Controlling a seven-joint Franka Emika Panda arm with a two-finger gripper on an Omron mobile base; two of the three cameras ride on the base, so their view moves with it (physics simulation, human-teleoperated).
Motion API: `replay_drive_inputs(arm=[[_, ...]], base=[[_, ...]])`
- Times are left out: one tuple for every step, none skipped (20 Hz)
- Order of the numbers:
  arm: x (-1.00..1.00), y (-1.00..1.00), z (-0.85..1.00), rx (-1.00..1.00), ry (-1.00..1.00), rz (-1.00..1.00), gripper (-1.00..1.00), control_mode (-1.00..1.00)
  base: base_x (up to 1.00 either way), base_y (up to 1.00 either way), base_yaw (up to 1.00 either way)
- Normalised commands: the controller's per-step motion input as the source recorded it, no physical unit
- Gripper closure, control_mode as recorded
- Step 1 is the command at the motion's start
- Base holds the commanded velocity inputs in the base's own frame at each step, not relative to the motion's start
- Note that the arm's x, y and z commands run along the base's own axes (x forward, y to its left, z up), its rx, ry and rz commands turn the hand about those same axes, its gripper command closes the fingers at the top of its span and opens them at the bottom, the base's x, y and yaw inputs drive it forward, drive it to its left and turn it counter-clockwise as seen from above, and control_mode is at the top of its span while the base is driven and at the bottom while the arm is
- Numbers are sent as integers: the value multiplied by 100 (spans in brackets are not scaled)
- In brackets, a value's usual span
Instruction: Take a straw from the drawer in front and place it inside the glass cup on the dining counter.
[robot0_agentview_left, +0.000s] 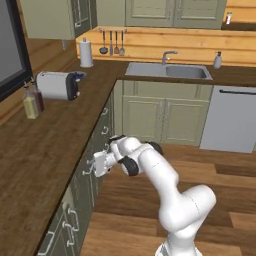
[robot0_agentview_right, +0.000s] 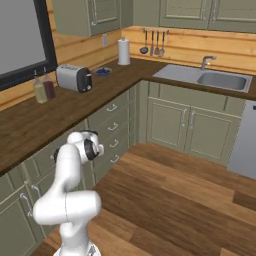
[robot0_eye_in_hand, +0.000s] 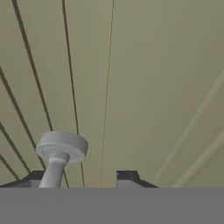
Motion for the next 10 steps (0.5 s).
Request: replay_drive_inputs(arm=[[-61, -89, -53, -60, -2, -22, 100, -100], [-61, -100, -61, -55, -3, -22, 100, -100], [-64, -100, -68, -49, -4, -22, 100, -100], [-66, -100, -71, -46, -7, -22, 100, -100], [-67, -100, -76, -41, -9, -22, 100, -100], [-70, -100, -77, -39, -11, -22, 100, -100], [-71, -100, -79, -35, -13, -22, 100, -100], [-71, -100, -79, -32, -15, -22, 100, -100], [-74, -100, -79, -29, -18, -21, 100, -100], [-74, -100, -76, -23, -21, -21, 100, -100]], base=[[0, 0, 0], [0, 0, 0], [0, 0, 0], [0, 0, 0], [0, 0, 0], [0, 0, 0], [0, 0, 0], [0, 0, 0], [0, 0, 0], [0, 0, 0]])
